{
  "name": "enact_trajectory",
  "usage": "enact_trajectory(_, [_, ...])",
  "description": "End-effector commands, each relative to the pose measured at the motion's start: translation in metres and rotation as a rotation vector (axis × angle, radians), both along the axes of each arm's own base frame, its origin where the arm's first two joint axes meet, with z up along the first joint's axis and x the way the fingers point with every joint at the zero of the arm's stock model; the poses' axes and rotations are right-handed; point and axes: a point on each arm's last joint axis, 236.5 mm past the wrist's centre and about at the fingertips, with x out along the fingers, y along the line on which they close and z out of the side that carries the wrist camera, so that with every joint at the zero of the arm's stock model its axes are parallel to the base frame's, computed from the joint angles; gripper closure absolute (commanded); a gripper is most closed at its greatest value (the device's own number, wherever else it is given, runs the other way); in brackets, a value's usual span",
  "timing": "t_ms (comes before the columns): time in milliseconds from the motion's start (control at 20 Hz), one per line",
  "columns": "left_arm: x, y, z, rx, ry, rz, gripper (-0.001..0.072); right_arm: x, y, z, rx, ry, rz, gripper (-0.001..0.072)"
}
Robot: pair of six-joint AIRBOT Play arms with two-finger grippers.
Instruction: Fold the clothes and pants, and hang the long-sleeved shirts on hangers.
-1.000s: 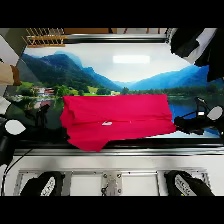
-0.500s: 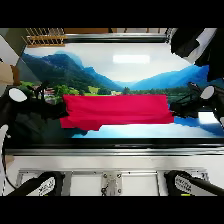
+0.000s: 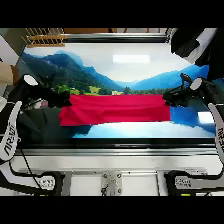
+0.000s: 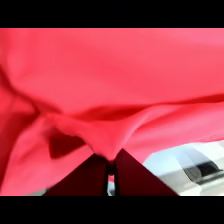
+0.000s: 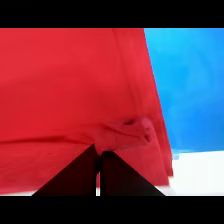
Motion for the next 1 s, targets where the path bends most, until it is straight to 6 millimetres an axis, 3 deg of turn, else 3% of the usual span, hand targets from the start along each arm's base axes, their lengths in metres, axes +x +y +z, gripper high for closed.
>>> enact_trajectory(0, [0.028,0.001,-0.007,-0.007,-0.018,0.008,0.0276,0.046,0.012,0.010,0.085,-0.166,-0.090,0.0601])
enact_trajectory(50, [0.040,-0.001,0.001,-0.020,-0.060,0.026,0.0123,0.059,0.012,0.018,0.106,-0.220,-0.123,0.0302])
enact_trajectory(100, [0.055,0.000,0.015,-0.037,-0.113,0.056,0.0124,0.069,0.011,0.025,0.124,-0.265,-0.154,0.0049])
enact_trajectory(250, [0.080,0.002,0.063,-0.043,-0.251,0.087,0.0124,0.074,-0.001,0.043,0.142,-0.321,-0.170,0.0032])
enact_trajectory(400, [0.069,-0.011,0.084,-0.047,-0.267,0.042,0.0143,0.043,-0.028,0.031,0.126,-0.234,-0.074,0.0032])
enact_trajectory(500, [0.059,-0.029,0.085,-0.056,-0.246,-0.008,0.0531,0.014,-0.049,0.017,0.146,-0.142,-0.015,0.0032])
enact_trajectory(550, [0.056,-0.040,0.084,-0.059,-0.243,-0.031,0.0648,-0.003,-0.059,0.008,0.167,-0.091,0.011,0.0032])
enact_trajectory(650, [0.054,-0.066,0.085,-0.065,-0.256,-0.081,0.0665,-0.026,-0.076,-0.011,0.217,-0.010,0.008,0.0031])
enact_trajectory(800, [0.048,-0.114,0.087,-0.075,-0.291,-0.164,0.0665,-0.039,-0.091,-0.038,0.264,0.052,-0.023,0.0032])
enact_trajectory(950, [0.046,-0.156,0.092,-0.086,-0.352,-0.219,0.0665,-0.028,-0.071,-0.053,0.372,0.035,-0.007,0.0035])
